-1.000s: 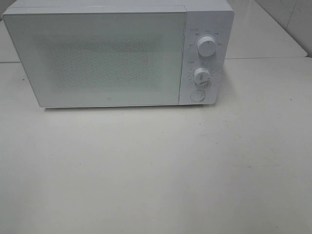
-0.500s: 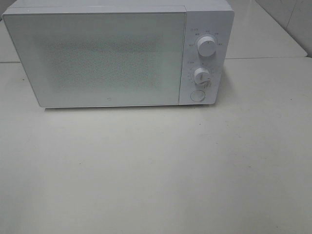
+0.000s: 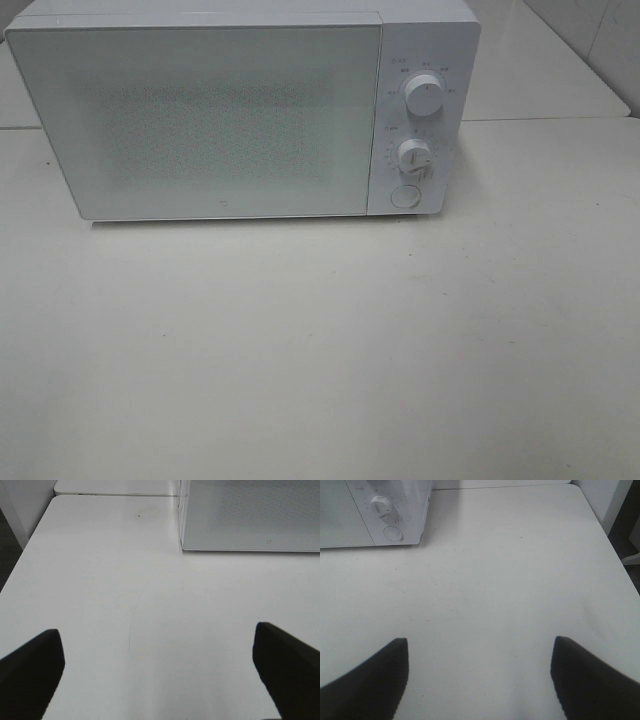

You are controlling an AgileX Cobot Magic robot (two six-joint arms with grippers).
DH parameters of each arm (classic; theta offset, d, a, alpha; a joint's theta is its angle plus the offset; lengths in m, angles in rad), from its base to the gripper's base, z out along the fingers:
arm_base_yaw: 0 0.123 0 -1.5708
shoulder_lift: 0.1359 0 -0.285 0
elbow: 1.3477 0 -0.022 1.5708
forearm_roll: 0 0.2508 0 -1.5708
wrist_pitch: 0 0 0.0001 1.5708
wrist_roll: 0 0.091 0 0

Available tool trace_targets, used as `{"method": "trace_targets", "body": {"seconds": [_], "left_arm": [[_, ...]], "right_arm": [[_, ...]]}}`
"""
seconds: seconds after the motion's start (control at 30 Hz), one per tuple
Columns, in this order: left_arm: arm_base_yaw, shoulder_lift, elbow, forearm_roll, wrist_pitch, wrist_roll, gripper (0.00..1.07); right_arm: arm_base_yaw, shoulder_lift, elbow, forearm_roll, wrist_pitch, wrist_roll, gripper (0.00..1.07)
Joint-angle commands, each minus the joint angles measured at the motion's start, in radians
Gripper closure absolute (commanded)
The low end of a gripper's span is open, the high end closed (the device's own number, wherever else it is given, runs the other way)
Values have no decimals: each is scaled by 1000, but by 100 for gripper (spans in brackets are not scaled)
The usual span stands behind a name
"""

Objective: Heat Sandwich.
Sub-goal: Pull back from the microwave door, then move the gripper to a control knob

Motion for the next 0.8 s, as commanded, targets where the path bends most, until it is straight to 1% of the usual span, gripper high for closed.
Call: {"method": "trace_targets", "body": {"seconds": [0.03, 0.6, 0.8], "left_arm": [[-3, -27, 3, -2, -5, -5, 10], [-3, -27, 3, -1, -5, -5, 10], [-3, -27, 3, -1, -5, -5, 10]], "right_arm": [[-7, -25, 0, 0, -11, 6, 32], [-7, -17, -2, -1, -13, 5, 32], [-7, -17, -31, -1, -80, 5, 32]]}}
